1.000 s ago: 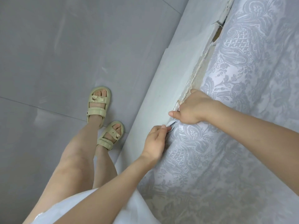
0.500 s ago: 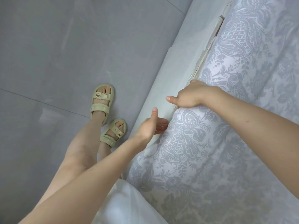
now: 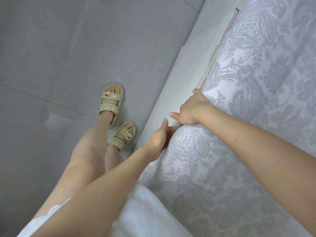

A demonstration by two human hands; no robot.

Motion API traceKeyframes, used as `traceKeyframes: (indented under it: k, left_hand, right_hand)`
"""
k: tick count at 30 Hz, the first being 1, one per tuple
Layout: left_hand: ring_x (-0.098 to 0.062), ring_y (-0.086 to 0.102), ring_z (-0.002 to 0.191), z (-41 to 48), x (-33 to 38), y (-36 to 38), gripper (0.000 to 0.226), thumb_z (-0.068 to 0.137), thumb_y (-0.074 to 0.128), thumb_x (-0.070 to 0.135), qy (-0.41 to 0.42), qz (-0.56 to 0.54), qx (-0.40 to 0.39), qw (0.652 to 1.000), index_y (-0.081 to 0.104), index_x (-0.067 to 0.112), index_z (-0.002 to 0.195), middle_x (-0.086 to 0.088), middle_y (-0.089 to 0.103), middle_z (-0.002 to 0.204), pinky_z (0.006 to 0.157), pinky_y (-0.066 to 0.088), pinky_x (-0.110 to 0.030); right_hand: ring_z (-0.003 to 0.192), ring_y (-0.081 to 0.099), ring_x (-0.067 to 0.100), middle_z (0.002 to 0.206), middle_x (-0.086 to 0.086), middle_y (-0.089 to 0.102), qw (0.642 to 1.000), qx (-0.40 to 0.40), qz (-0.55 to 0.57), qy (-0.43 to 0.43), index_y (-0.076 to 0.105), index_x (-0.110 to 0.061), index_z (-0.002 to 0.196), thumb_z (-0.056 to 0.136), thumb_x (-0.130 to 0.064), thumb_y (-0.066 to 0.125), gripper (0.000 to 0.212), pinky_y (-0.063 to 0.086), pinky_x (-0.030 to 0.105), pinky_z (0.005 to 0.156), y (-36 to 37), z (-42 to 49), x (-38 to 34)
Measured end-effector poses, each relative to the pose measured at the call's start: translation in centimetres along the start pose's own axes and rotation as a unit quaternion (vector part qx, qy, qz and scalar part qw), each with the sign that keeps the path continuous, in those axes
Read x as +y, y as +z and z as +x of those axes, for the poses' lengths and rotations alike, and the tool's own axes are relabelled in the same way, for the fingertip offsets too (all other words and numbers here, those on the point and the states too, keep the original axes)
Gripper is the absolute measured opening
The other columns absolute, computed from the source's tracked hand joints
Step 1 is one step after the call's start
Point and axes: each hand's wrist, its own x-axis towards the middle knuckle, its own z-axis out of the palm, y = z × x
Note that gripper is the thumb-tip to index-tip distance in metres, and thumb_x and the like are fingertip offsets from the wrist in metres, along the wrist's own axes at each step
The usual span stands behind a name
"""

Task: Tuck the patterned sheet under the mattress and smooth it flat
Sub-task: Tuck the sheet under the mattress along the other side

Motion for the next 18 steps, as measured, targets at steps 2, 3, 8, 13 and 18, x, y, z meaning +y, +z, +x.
traceKeyframes:
  k: [2, 3, 8, 13, 18]
  left_hand:
    - [-0.020, 0.062, 0.102, -1.7, -2.1, -2.0, 0.051, 0.102, 0.025, 0.040, 0.056, -0.004, 0.097, 0.994, 0.066, 0.009, 0.105, -0.009, 0.068, 0.108, 0.090, 0.048, -0.026]
    - [-0.018, 0.060, 0.102, -2.5, -3.3, -2.9, 0.047, 0.102, 0.027, 0.036, 0.062, 0.033, 0.118, 0.991, 0.066, 0.010, 0.104, -0.006, 0.067, 0.107, 0.086, 0.046, -0.021]
    - [-0.013, 0.052, 0.110, -3.4, -9.0, -4.3, 0.044, 0.100, 0.031, 0.041, 0.023, 0.203, 0.130, 0.970, 0.064, 0.016, 0.115, 0.000, 0.059, 0.121, 0.102, 0.035, -0.028]
    - [-0.020, 0.061, 0.107, -3.2, -9.0, -5.2, 0.048, 0.100, 0.026, 0.041, -0.003, 0.171, 0.072, 0.983, 0.070, 0.026, 0.091, -0.001, 0.069, 0.110, 0.103, 0.042, -0.041]
    - [-0.006, 0.062, 0.094, -4.1, -10.4, -4.9, 0.054, 0.103, 0.015, 0.041, -0.040, 0.114, -0.003, 0.993, 0.064, 0.021, 0.109, 0.006, 0.066, 0.103, 0.079, 0.046, -0.012]
  right_hand:
    - [0.129, 0.043, 0.020, 0.130, 0.005, 0.058, 1.000, 0.028, 0.006, 0.007, 0.060, -0.018, 0.119, 0.096, -0.058, 0.002, 0.074, 0.013, 0.042, 0.110, 0.2, 0.0, -0.1]
    - [0.126, 0.046, 0.020, 0.126, 0.006, 0.061, 0.998, 0.053, 0.023, 0.009, 0.062, -0.017, 0.114, 0.097, -0.057, 0.004, 0.073, 0.015, 0.041, 0.110, 0.2, -0.1, -0.1]
    - [0.101, 0.060, 0.026, 0.099, 0.005, 0.069, 0.947, 0.276, 0.163, -0.033, 0.063, -0.016, 0.084, 0.099, -0.048, 0.013, 0.061, 0.032, 0.037, 0.101, 1.3, -2.2, -2.1]
    - [0.099, 0.059, 0.024, 0.096, 0.006, 0.069, 0.961, 0.177, 0.173, -0.127, 0.053, -0.023, 0.067, 0.100, -0.046, 0.013, 0.057, 0.028, 0.035, 0.100, 3.5, -5.0, -7.9]
    - [0.101, 0.059, 0.020, 0.099, 0.004, 0.070, 0.980, 0.133, 0.112, -0.095, 0.069, -0.018, 0.093, 0.099, -0.050, 0.008, 0.069, 0.025, 0.035, 0.095, 4.7, -4.3, -10.8]
